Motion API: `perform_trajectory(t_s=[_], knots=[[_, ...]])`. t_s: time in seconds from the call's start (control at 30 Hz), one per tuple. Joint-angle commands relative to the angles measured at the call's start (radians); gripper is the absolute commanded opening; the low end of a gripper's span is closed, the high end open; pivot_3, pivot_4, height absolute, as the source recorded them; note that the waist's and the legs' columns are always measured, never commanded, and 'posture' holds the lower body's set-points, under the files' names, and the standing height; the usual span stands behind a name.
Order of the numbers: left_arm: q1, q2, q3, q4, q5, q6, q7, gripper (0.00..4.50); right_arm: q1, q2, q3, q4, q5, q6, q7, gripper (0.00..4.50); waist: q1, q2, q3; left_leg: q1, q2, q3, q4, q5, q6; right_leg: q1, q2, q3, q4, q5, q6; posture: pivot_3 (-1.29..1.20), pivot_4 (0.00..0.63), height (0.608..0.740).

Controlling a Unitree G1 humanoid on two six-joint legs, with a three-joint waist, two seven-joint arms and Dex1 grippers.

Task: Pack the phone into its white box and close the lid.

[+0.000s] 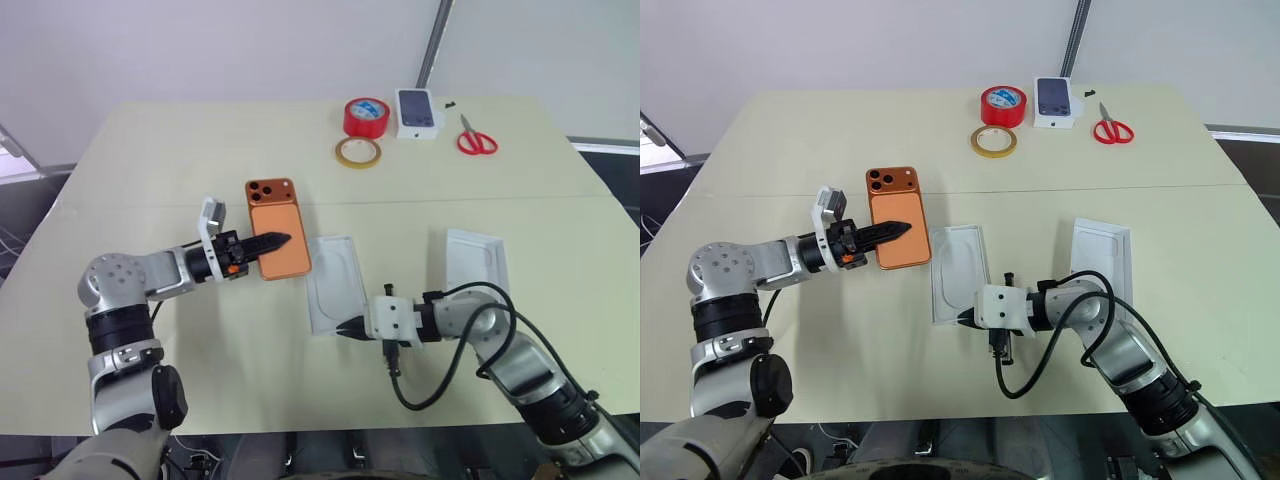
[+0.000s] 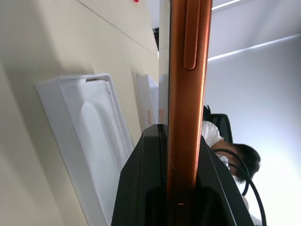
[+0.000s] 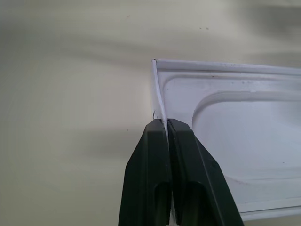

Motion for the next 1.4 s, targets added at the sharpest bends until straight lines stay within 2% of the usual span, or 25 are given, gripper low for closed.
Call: perform_trajectory(t_s=[0.03,0.13,0.2,0.33,0.47,0.63,0.7,0.77,0.83,0.87,0.93,0.97,1.17,1.4], knots=[[0.008,-0.019,-0.012,-0.033,-0.032,-0.003,-0.009,0.00,-0.015,0.010,0.003,-0.034,0.003,0.053,-0.025,1.82,0.003,0.000,0.000,0.000,0.000,0.000,0.000,0.000,0.000,0.000,0.000,0.000,0.000,0.000,0.000,0.00,0.150,0.740],[0.016,-0.046,-0.028,-0.043,-0.030,-0.002,0.001,0.00,-0.020,-0.007,-0.002,-0.046,0.001,0.019,-0.022,3.20,0.005,0.000,0.000,0.000,0.000,0.000,0.000,0.000,0.000,0.000,0.000,0.000,0.000,0.000,0.000,0.00,0.150,0.740],[0.023,-0.060,-0.044,-0.057,-0.036,0.002,0.001,0.00,-0.014,-0.030,-0.054,-0.070,0.067,0.025,0.008,4.19,0.007,-0.001,0.001,0.000,0.000,0.000,0.000,0.000,0.000,0.000,0.000,0.000,0.000,0.000,0.000,0.00,0.150,0.740],[0.023,-0.077,-0.067,-0.060,-0.029,-0.014,0.000,0.00,-0.013,-0.093,-0.163,-0.134,0.195,0.057,0.064,4.19,0.006,-0.002,0.001,-0.001,0.000,0.000,0.001,0.000,0.001,0.000,0.000,0.000,-0.001,0.000,0.000,0.00,0.150,0.740],[0.003,-0.064,-0.063,-0.029,-0.024,-0.036,-0.008,0.00,-0.023,-0.124,-0.217,-0.175,0.285,0.091,0.089,4.19,0.001,-0.002,0.001,0.000,0.000,0.000,0.000,0.000,0.001,0.000,0.000,0.000,-0.001,0.000,0.000,0.00,0.150,0.740],[-0.009,-0.036,-0.046,0.003,-0.027,-0.067,-0.014,0.00,-0.105,-0.044,-0.175,-0.017,0.164,0.010,-0.039,4.19,0.002,-0.002,0.001,0.000,0.000,0.000,0.000,0.000,0.001,0.000,0.000,0.000,0.000,0.000,0.000,0.00,0.150,0.740],[-0.015,-0.023,-0.033,0.011,-0.030,-0.077,-0.010,0.00,-0.127,-0.010,-0.152,0.036,0.143,0.019,-0.069,3.68,0.003,-0.002,0.001,0.000,0.000,0.000,0.000,0.000,0.000,0.000,0.000,0.000,0.000,0.000,0.000,0.00,0.150,0.740],[-0.023,-0.012,-0.010,0.027,-0.043,-0.073,-0.003,0.00,-0.137,0.006,-0.124,0.074,0.103,-0.025,-0.081,2.94,0.003,-0.002,0.001,0.000,0.000,0.000,0.000,0.000,0.000,0.000,0.000,0.000,0.000,0.000,0.000,0.00,0.150,0.740],[-0.019,0.005,-0.001,0.025,-0.051,-0.058,-0.006,0.00,-0.150,0.016,-0.093,0.106,0.055,-0.084,-0.096,1.74,0.006,-0.002,0.002,-0.001,0.000,0.000,0.000,0.000,0.000,0.000,0.000,0.000,0.000,0.000,0.000,0.00,0.150,0.740],[-0.013,0.012,0.000,0.019,-0.051,-0.054,-0.008,0.00,-0.157,0.018,-0.079,0.120,0.035,-0.107,-0.100,1.39,0.005,-0.002,0.002,-0.001,0.000,0.000,0.000,0.000,0.000,0.000,0.000,0.000,0.000,0.000,0.000,0.00,0.150,0.740],[0.006,0.031,0.001,-0.001,-0.055,-0.054,-0.012,0.00,-0.178,0.033,-0.045,0.139,0.004,-0.144,-0.103,0.42,0.002,-0.002,0.002,-0.001,0.000,0.000,0.000,0.000,0.000,0.000,0.000,0.000,0.000,0.000,0.000,0.00,0.150,0.740],[0.011,0.036,0.002,-0.004,-0.057,-0.054,-0.012,0.00,-0.184,0.041,-0.038,0.144,0.001,-0.151,-0.102,0.11,0.000,-0.002,0.002,-0.001,0.000,0.000,0.000,0.000,0.000,0.000,0.000,0.000,0.000,0.000,0.000,0.00,0.150,0.740],[0.040,0.030,0.007,-0.023,-0.065,-0.067,0.006,0.00,-0.242,0.023,0.092,0.219,-0.182,-0.286,-0.092,0.11,0.001,-0.002,0.002,-0.001,0.000,0.000,0.000,0.000,0.000,-0.001,0.000,0.000,0.000,0.000,0.000,0.00,0.150,0.740],[0.055,0.005,0.011,-0.048,-0.069,-0.081,0.028,0.00,-0.259,-0.012,0.124,0.202,-0.192,-0.269,0.031,0.11,0.002,-0.002,0.002,-0.001,0.000,0.000,0.001,0.000,0.000,0.000,0.000,0.000,0.000,0.000,0.000,0.00,0.150,0.740]])
